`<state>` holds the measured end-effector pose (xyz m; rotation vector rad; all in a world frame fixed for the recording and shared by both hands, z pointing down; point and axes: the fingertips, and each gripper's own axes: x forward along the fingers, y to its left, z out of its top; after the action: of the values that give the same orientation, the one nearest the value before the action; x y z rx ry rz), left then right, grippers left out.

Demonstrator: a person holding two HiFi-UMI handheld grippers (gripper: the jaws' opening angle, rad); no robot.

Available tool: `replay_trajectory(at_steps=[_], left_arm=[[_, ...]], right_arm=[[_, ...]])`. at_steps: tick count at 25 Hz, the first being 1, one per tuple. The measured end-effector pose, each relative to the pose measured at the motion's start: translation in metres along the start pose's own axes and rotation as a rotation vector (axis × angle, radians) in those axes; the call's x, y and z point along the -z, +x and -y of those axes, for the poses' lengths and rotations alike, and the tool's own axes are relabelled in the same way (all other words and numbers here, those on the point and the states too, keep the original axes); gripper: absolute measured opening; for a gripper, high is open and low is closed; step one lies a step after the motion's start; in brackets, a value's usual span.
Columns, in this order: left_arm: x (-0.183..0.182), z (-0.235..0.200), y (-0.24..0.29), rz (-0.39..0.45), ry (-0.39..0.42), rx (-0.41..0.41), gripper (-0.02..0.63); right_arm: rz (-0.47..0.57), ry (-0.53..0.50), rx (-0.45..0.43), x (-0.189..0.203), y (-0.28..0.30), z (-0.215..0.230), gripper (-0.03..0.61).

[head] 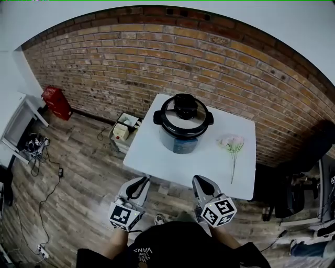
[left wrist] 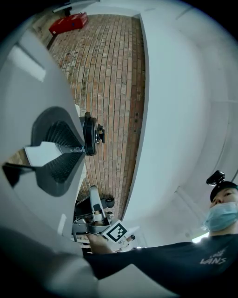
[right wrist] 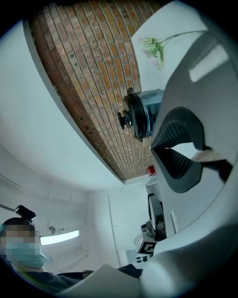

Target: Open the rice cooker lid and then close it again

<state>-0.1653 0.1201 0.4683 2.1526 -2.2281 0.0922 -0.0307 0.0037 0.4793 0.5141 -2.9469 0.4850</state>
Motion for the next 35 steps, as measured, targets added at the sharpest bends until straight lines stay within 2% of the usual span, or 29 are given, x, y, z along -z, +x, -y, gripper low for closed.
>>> replay_trajectory(at_steps=[4, 11, 17, 26, 35], left_arm=[[0.006, 0.007, 0.004, -0.030, 0.002, -0.013, 0.002], [0.004, 0.041, 0.031, -0.047, 0.022, 0.008, 0.002], [0.007, 0.063, 0.044, -0.065, 0.023, -0.006, 0.002], [0.007, 0.073, 0.055, -0.077, 0.021, -0.038, 0.002], [0.007, 0.071, 0.064, -0.075, 0.022, -0.037, 0.002]], right_arm=[[-0.028, 0.002, -0.025, 0.006, -0.001, 0.005, 0.006], [-0.067, 0.012, -0.053, 0.005, -0.007, 0.030, 0.006], [-0.094, 0.034, -0.071, 0.006, -0.013, 0.052, 0.006], [-0.127, 0.029, -0.095, 0.008, -0.012, 0.070, 0.005], [-0.122, 0.027, -0.104, 0.006, -0.005, 0.076, 0.005]])
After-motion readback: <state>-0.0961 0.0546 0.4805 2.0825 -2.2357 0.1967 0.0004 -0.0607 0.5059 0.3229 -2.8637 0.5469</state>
